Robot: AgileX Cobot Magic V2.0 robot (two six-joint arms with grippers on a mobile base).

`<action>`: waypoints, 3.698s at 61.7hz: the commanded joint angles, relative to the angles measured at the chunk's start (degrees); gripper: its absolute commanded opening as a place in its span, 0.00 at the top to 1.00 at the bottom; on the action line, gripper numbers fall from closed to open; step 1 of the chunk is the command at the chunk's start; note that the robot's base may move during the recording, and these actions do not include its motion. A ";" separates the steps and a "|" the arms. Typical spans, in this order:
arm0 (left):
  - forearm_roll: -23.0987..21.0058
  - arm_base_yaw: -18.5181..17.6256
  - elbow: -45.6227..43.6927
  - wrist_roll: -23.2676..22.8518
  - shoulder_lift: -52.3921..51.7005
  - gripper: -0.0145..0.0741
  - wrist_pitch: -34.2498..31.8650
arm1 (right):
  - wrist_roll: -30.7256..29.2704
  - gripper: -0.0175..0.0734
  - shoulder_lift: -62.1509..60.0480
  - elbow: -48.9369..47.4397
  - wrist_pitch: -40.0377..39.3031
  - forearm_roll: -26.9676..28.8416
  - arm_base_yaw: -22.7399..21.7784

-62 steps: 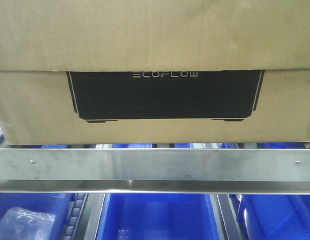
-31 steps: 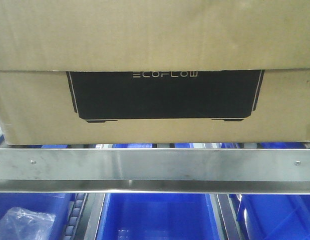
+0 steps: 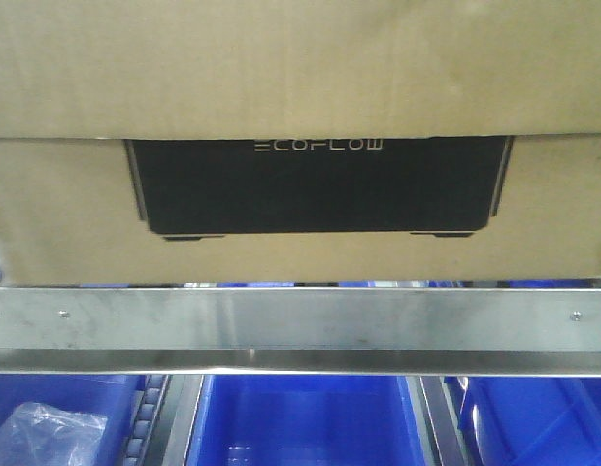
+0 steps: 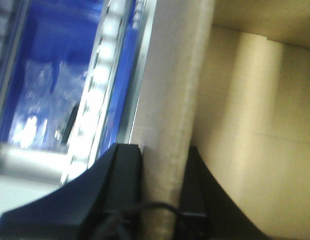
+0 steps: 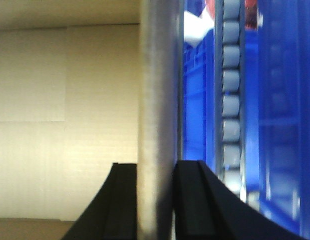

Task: Grab box from left shelf to table start
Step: 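Lift the box with both grippers and pull it off the shelf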

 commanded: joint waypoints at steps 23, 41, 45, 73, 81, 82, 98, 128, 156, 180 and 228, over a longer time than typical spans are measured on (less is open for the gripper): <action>-0.04 -0.04 8.88 -3.37 -19.56 0.93 -5.77 | 1.91 0.78 -24.39 11.95 -3.92 0.98 -0.14; -0.82 -0.04 17.82 -1.74 -33.41 0.93 -7.70 | 1.91 0.78 -38.29 18.27 -2.06 1.03 -0.14; -0.93 -0.04 19.42 -1.74 -36.93 0.93 -7.70 | 1.91 0.78 -41.41 18.76 -1.03 1.03 -0.14; -2.46 -0.04 21.31 1.27 -48.41 0.93 -8.20 | 1.86 0.78 -48.75 18.78 2.31 0.96 -0.14; -2.51 -0.04 21.31 1.25 -49.25 0.93 -9.47 | 1.86 0.78 -48.75 18.78 2.31 0.96 -0.14; -2.51 -0.04 21.31 1.25 -49.25 0.93 -9.47 | 1.86 0.78 -48.75 18.78 2.31 0.96 -0.14; -2.51 -0.04 21.31 1.25 -49.25 0.93 -10.19 | 1.86 0.78 -48.74 18.78 1.83 0.96 -0.14; -2.51 -0.04 21.31 1.25 -49.25 0.93 -13.70 | 1.86 0.78 -48.74 18.78 2.76 0.96 -0.14; -2.51 -0.04 21.31 1.25 -49.25 0.93 -13.59 | 1.86 0.78 -48.74 18.78 2.82 0.96 -0.14; -5.95 -0.04 21.31 1.25 -49.25 0.93 -11.84 | 1.86 0.78 -48.74 18.78 3.20 0.96 -0.14; -5.95 -0.04 21.31 1.25 -49.25 0.93 -11.84 | 1.86 0.78 -48.74 18.78 3.44 0.96 -0.14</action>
